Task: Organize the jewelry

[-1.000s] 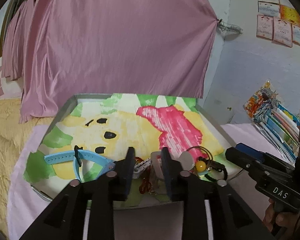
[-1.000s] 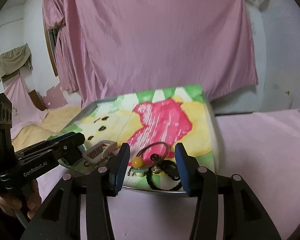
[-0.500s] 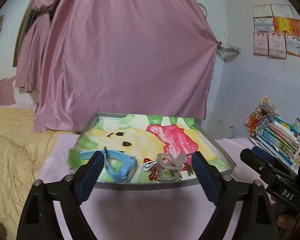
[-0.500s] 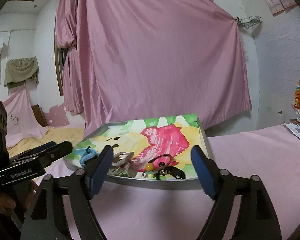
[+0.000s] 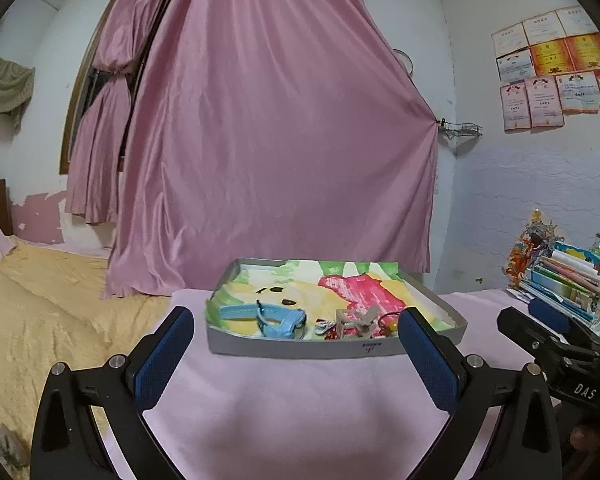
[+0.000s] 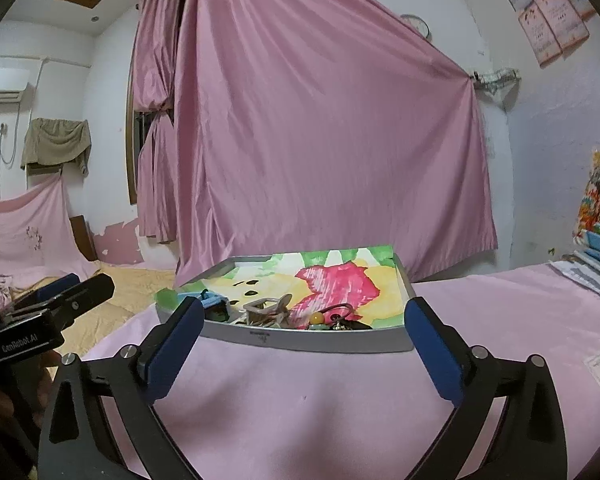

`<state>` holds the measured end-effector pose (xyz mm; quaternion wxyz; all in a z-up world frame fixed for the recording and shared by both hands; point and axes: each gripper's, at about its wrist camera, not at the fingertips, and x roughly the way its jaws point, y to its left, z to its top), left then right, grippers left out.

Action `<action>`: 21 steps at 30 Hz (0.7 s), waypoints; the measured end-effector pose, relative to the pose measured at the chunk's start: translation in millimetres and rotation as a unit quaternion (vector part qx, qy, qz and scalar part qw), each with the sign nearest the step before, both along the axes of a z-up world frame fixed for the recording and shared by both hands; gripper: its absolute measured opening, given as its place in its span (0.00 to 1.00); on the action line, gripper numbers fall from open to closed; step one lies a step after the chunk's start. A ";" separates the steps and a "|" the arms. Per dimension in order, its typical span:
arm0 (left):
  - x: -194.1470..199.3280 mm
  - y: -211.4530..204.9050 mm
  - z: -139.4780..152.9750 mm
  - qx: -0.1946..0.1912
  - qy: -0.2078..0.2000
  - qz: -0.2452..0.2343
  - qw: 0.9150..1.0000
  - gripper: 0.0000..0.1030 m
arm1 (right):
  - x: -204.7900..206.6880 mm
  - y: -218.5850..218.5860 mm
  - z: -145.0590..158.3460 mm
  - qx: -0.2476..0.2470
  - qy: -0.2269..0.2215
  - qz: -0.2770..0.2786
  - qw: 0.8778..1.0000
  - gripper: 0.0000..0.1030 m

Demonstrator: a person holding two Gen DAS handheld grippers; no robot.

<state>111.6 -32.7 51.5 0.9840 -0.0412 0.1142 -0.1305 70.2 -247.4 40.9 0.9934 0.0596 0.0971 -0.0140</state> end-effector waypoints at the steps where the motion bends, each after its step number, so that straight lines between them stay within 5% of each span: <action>1: -5.2 2.7 -1.6 -0.001 0.000 0.000 1.000 0.99 | -6.5 2.7 -0.7 -0.005 -0.005 -0.001 1.000 0.96; 21: -57.4 27.6 -33.4 0.017 0.021 0.029 0.999 0.99 | -62.0 15.5 -19.8 -0.013 0.004 -0.018 1.000 0.97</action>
